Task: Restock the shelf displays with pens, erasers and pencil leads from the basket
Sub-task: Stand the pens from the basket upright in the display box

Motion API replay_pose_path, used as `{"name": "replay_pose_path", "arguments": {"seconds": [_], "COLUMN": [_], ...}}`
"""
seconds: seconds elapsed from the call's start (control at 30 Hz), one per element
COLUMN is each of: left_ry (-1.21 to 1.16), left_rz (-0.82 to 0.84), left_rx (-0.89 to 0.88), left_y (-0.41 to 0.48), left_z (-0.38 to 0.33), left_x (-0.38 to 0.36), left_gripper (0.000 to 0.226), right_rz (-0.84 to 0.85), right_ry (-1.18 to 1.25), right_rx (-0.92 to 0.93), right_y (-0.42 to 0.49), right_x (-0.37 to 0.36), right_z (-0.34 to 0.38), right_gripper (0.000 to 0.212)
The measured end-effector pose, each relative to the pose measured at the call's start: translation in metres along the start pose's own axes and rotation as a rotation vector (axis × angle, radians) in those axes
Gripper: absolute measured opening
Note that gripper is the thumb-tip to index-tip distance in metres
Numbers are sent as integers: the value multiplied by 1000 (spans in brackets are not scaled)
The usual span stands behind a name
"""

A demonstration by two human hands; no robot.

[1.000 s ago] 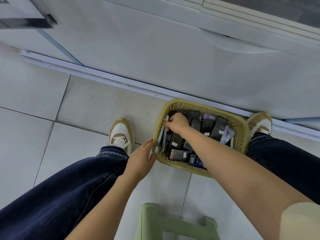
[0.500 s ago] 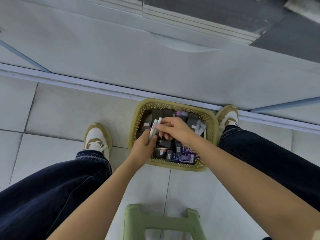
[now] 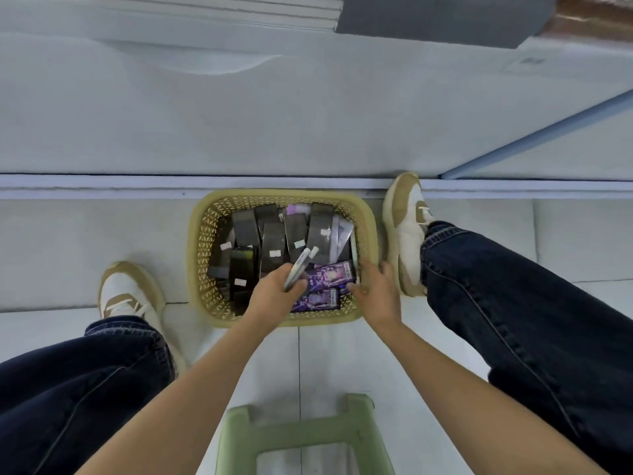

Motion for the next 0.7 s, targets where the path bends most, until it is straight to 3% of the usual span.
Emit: {"name": "replay_pose_path", "arguments": {"seconds": [0.07, 0.17, 0.33, 0.5, 0.57, 0.63, 0.7], "left_ry": [51, 142, 144, 210, 251, 297, 340], "left_rz": [68, 134, 46, 57, 26, -11, -49], "left_rx": [-55, -98, 28, -55, -87, -136, -164], "left_y": [0, 1, 7, 8, 8, 9, 9], "left_z": [-5, -9, 10, 11, 9, 10, 14], "left_x": [-15, -36, -35, -28, -25, -22, -15], "left_gripper": [4, 13, 12, 25, 30, 31, 30], "right_rz": [86, 87, 45, 51, -68, -293, -316], "right_ry": [20, 100, 108, 165, 138, 189, 272], "right_rx": [-19, -79, -82, -19, 74, 131, 88], "right_y": [-2, 1, 5, 5, 6, 12, 22], "right_x": [-11, -17, -23, -22, -10, 11, 19], "right_z": [0, -1, -6, 0, 6, 11, 16], "right_gripper": [58, 41, 29, 20, 18, 17, 18]}}
Point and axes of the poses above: each hand's wrist, its own y-axis towards the middle knuckle, its own x-axis out of the back of the hand, z = x × y, the point moved 6 cm from there along y, towards the middle knuckle, and after that the axes turned 15 degrees about -z, right-handed, at the moved point
